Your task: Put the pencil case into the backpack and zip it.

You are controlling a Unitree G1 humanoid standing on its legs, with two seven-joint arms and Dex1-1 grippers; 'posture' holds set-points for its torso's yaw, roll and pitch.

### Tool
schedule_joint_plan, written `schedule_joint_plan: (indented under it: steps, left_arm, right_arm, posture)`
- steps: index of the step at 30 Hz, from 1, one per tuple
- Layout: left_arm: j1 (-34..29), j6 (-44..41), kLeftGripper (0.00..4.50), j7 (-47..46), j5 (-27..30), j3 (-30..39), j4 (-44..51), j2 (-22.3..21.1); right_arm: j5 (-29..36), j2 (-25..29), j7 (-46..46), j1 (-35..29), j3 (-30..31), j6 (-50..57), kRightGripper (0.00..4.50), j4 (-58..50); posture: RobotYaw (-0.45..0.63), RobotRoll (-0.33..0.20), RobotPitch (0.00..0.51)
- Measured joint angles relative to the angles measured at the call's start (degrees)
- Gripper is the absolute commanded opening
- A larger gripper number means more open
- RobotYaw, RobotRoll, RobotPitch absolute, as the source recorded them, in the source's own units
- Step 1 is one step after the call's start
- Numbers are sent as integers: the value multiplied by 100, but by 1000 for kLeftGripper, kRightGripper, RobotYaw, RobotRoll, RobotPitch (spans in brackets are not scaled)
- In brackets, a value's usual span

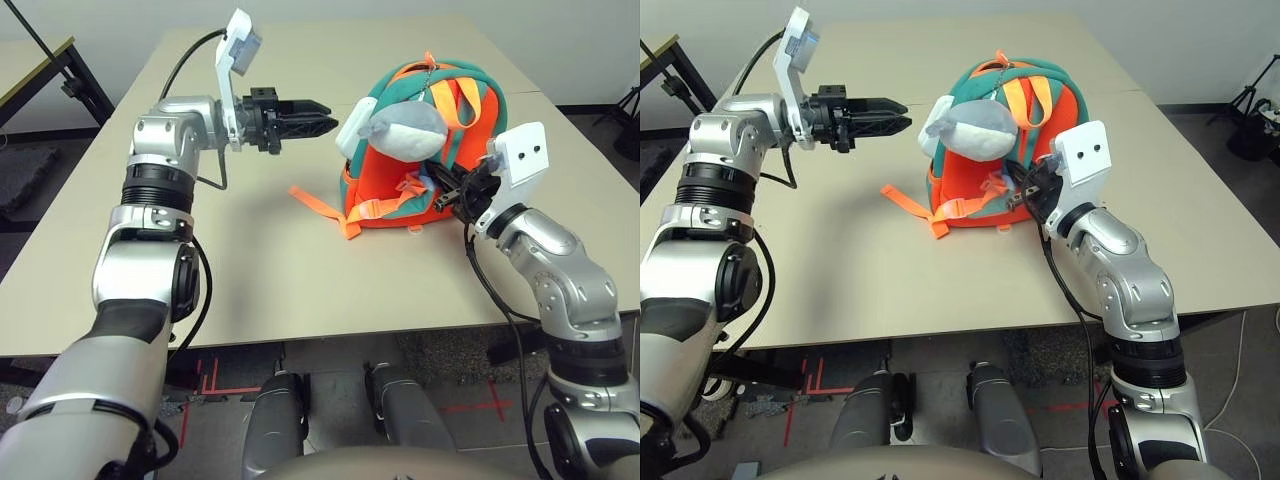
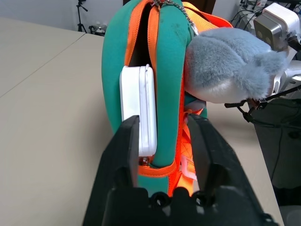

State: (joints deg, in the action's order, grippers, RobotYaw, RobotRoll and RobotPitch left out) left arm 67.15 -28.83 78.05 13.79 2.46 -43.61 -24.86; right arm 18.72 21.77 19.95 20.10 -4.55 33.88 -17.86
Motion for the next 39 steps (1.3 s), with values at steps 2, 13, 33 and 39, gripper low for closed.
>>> schedule_joint_plan:
  steps: [2, 13, 33, 39]
  left_arm:
    - [2, 38, 1985, -55, -1, -26, -34, 10]
    - [191, 368, 1985, -198, -15, -100, -473, 139]
    - [228, 652, 4062, -511, -66, -144, -903, 141]
    - [245, 667, 4500, -519, -65, -144, -902, 141]
  right_arm:
    - [0, 0, 0, 0, 0, -1, 93, 0]
    - [-5, -1, -1, 2, 1, -9, 93, 3]
    - [-42, 0, 24, 3, 2, -12, 93, 3]
    - [-75, -1, 46, 7, 2, -12, 93, 3]
  posture:
    - [-239, 0, 95]
    - [-241, 0, 94]
    - [-235, 0, 93]
    - [-233, 0, 93]
